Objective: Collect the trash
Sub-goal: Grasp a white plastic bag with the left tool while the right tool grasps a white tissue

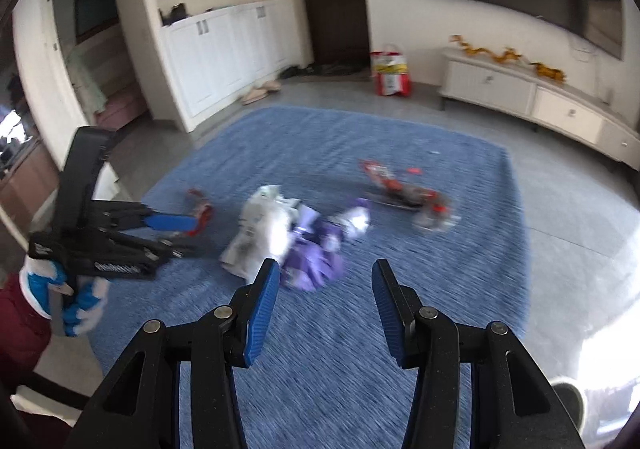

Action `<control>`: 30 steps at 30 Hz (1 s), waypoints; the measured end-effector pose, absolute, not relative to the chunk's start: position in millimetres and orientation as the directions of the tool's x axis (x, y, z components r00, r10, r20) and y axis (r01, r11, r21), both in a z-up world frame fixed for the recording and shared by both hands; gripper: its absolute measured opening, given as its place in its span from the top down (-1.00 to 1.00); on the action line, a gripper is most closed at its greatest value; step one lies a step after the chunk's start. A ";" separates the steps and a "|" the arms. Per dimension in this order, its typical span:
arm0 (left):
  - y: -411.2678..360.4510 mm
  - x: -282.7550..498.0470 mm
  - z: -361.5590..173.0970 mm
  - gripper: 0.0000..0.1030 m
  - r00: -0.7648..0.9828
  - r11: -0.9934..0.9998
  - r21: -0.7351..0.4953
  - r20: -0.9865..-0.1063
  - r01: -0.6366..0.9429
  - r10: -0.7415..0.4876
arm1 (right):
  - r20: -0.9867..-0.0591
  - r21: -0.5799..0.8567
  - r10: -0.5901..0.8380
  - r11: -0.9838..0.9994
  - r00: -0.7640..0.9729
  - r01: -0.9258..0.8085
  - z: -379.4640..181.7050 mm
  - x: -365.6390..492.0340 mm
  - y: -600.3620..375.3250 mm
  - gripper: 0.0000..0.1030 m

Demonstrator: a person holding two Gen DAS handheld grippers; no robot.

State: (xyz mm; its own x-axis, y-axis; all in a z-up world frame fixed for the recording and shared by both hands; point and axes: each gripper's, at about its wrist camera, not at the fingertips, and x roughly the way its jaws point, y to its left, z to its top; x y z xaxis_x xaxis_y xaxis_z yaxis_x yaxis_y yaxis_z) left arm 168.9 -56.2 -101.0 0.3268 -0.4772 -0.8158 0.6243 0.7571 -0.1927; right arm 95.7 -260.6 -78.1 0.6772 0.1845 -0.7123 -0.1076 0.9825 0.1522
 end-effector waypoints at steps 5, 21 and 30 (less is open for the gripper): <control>-73.0 186.1 -112.4 -0.05 0.291 0.738 -0.197 -0.830 0.645 -0.476 | -0.716 0.207 0.253 0.967 0.650 -0.148 -90.4 130.1 -247.3 0.08; -69.0 180.6 -129.3 0.54 0.306 0.743 -0.166 -0.837 0.648 -0.453 | -0.741 0.252 0.320 0.947 0.590 -0.198 -125.2 167.1 -223.3 0.50; -44.5 154.4 -93.7 0.63 0.389 0.779 -0.154 -0.798 0.608 -0.461 | -0.691 0.245 0.306 0.951 0.655 -0.186 -92.9 123.8 -237.5 0.51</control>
